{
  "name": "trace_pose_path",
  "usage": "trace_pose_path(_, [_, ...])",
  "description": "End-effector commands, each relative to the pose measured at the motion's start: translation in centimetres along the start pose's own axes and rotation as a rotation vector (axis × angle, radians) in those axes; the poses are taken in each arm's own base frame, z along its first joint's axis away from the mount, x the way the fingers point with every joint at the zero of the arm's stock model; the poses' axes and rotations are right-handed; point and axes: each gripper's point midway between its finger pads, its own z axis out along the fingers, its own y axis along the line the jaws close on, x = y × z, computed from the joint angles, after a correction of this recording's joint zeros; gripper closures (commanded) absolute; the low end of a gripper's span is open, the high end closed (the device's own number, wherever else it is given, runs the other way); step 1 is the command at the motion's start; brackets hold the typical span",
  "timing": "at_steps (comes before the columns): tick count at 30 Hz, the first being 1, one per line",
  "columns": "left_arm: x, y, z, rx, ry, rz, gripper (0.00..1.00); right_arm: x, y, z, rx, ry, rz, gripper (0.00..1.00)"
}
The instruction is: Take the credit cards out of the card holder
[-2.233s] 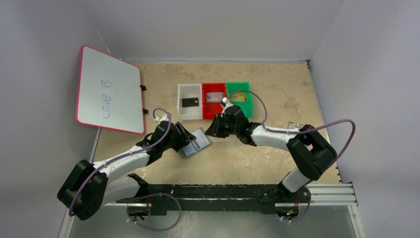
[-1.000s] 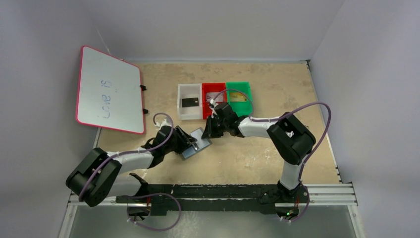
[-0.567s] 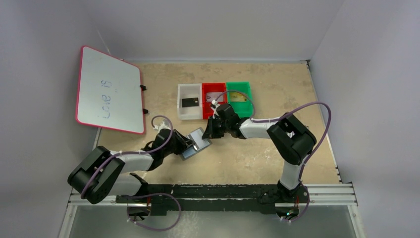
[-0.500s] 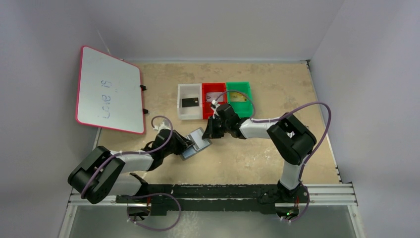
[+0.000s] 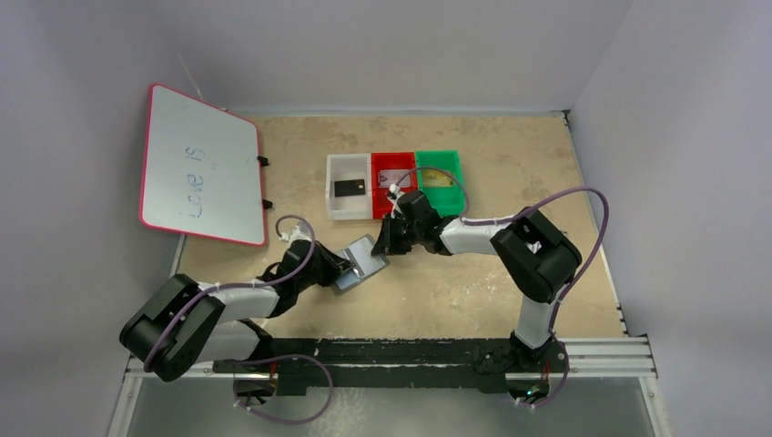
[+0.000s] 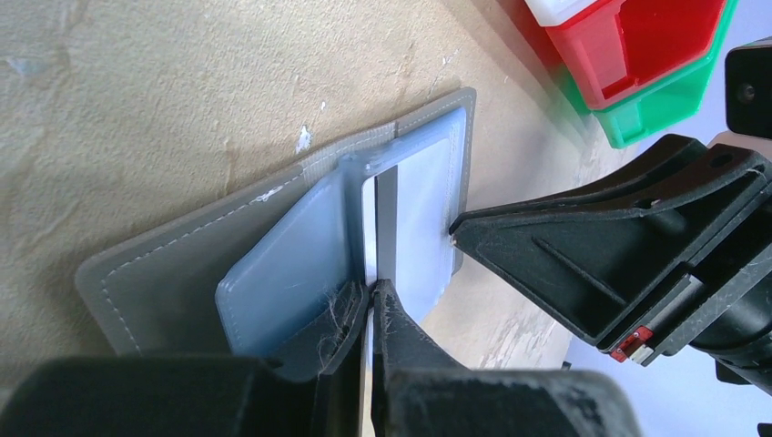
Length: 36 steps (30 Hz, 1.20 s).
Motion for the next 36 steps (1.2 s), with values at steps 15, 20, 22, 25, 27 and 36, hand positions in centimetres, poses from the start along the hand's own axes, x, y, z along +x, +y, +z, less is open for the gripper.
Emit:
trace_pose_path(15, [0.1, 1.9, -0.4, -0.056, -0.008, 0.033, 1.0, -1.2, 3.5, -1.8, -0.053, -0.015, -0.102, 0.87])
trace_pose_path(20, [0.2, 2.0, -0.4, -0.058, -0.007, 0.035, 1.0, -0.3, 3.4, -1.0, -0.068, 0.026, -0.101, 0.86])
trace_pose_path(22, [0.1, 2.0, -0.4, -0.059, -0.007, 0.036, 1.0, 0.0, 3.2, -0.6, -0.061, 0.035, -0.1, 0.86])
trace_pose_path(25, [0.2, 2.0, -0.4, -0.06, -0.005, 0.038, 1.0, 0.3, 2.4, -0.3, -0.03, 0.042, -0.088, 0.86])
trace_pose_path(27, [0.2, 2.0, -0.4, -0.063, -0.005, 0.038, 1.0, 0.7, 1.8, 0.1, -0.015, 0.062, -0.087, 0.86])
trace_pose_path(36, [0.2, 2.5, -0.5, -0.085, -0.004, 0.046, 1.0, 2.1, -1.3, 0.3, 0.121, 0.091, -0.031, 0.9])
